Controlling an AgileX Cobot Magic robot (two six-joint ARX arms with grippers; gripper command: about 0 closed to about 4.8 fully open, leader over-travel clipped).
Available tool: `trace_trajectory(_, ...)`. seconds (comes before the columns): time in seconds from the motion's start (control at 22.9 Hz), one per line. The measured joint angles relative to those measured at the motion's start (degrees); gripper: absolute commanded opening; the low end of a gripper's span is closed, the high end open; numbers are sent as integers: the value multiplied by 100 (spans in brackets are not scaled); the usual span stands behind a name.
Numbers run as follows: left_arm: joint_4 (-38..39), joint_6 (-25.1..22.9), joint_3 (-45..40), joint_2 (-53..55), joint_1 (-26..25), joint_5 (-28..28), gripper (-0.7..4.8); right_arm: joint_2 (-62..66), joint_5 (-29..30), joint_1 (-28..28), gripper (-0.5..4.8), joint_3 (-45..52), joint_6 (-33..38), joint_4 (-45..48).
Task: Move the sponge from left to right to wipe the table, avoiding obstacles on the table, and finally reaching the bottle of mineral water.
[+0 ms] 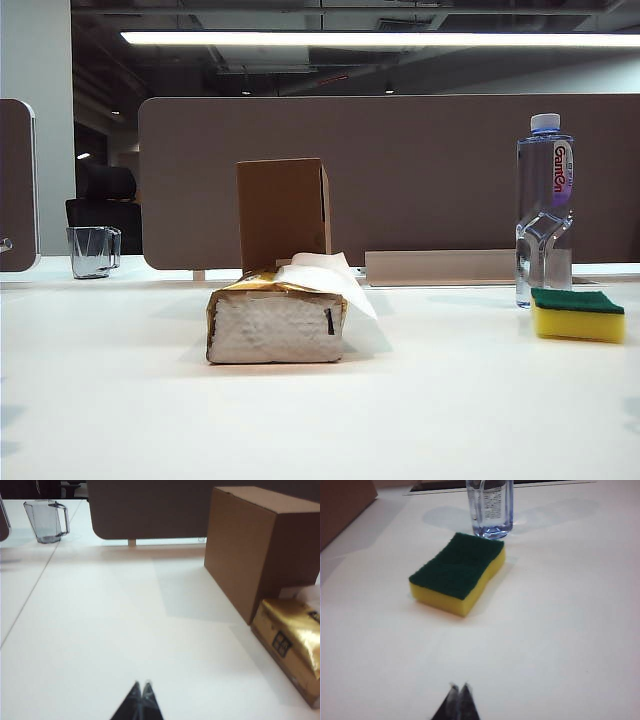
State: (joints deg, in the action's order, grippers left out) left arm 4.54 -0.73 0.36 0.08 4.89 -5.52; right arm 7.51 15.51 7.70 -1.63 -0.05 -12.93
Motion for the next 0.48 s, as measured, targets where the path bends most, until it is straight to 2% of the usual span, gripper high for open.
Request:
trace_trajectory(0.13, 94, -66, -4, 0, 0, 17, -3, 31, -166, 2, -5, 11, -24, 20)
trace_trajectory(0.31, 468, -72, -2, 4, 0, 35, -3, 273, -164, 2, -4, 13, -13, 20)
trace_trajectory(0.48, 487, 42, 2, 7, 0, 37, -3, 321, -153, 2, 1, 13, 26, 22)
